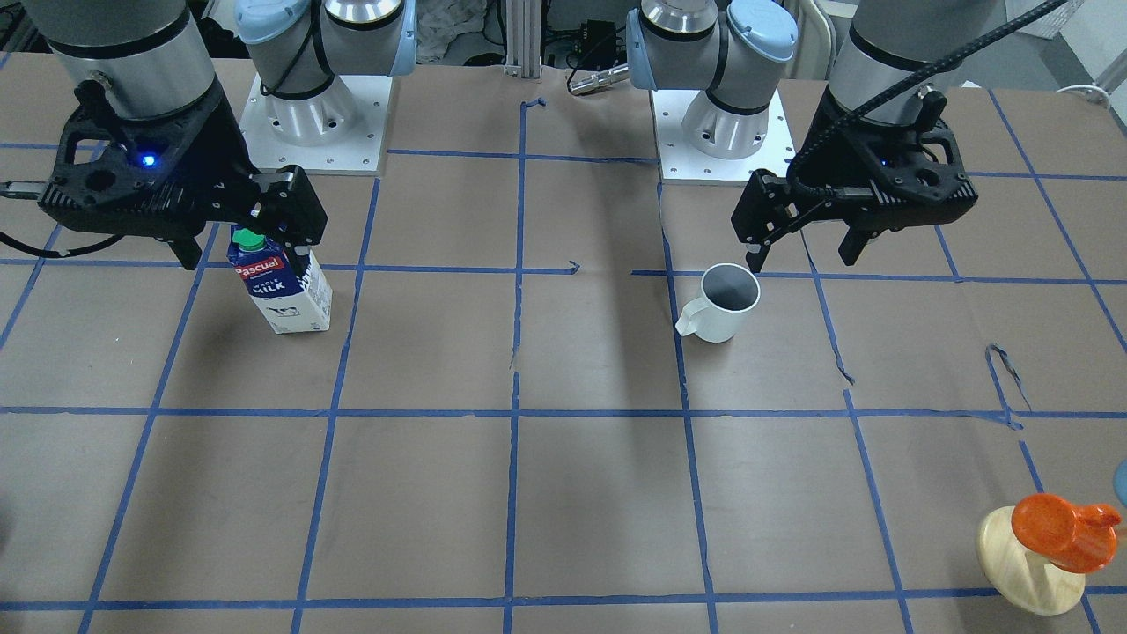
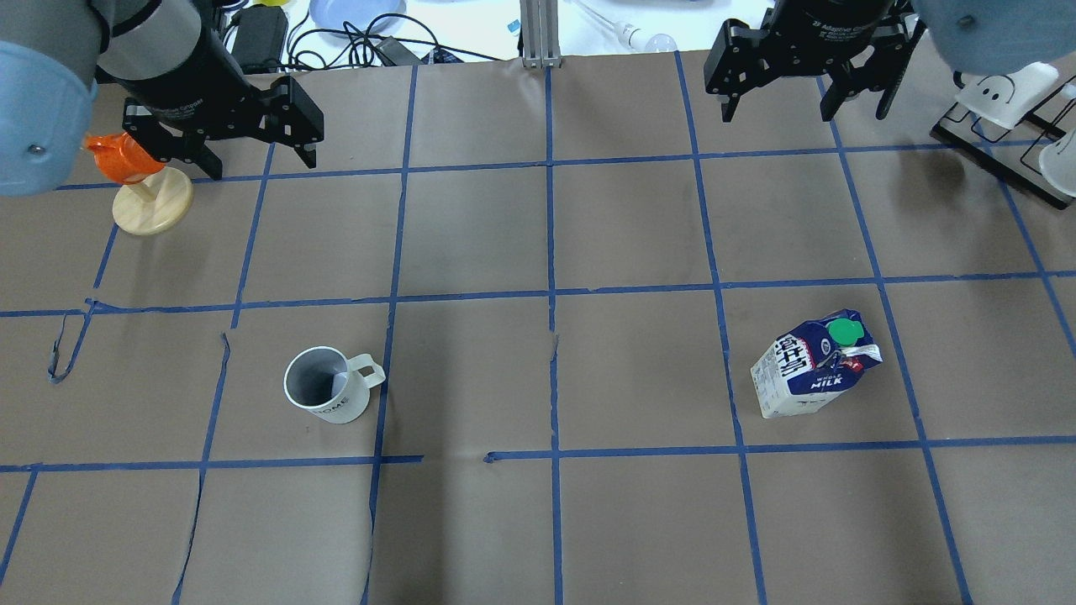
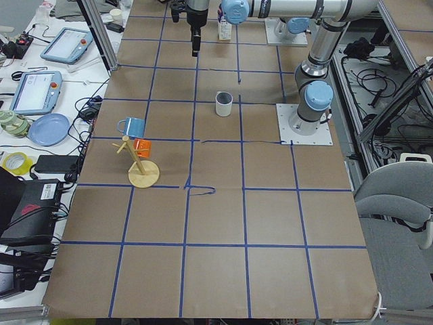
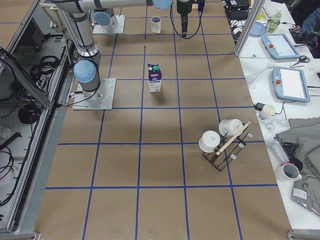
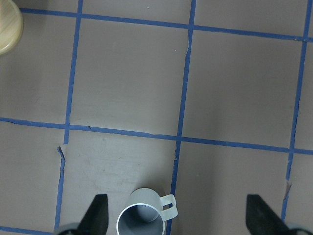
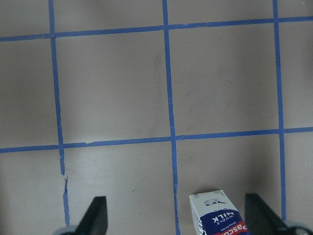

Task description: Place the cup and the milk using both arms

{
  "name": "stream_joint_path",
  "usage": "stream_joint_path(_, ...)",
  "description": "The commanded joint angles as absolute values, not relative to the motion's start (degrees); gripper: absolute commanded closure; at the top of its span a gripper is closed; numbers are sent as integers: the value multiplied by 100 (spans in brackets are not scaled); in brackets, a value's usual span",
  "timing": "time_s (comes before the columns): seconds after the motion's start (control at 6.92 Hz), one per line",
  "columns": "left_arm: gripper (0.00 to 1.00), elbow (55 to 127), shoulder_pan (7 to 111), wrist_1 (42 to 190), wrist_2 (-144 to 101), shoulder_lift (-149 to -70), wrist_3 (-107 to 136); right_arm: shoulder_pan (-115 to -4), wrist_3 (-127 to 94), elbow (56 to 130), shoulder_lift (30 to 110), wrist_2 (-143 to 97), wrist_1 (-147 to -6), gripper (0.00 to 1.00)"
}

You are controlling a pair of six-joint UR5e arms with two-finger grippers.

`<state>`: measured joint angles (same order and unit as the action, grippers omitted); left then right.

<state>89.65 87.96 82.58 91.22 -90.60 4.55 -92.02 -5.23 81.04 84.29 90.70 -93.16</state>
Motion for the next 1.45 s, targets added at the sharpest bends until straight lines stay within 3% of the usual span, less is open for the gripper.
stream_joint_path(0.0, 0, 9322, 8710, 8394, 9140, -9026, 292, -9202, -519, 8104, 8429, 9070, -9316, 0)
stream_joint_path(0.72, 3, 11685, 7912, 7183, 9316, -8860, -869, -9202, -519, 8112, 8429, 9062, -9316, 0)
stream_joint_path(1.01, 3, 12547, 7797, 5939, 9308, -8946, -940, -9202, -510, 8112, 8420, 9062, -9316, 0)
stream_joint_path(1.3, 9, 12910, 7682, 5634, 9281, -8983, -984, -9202, -518, 8112, 8429, 9088, -9290, 0)
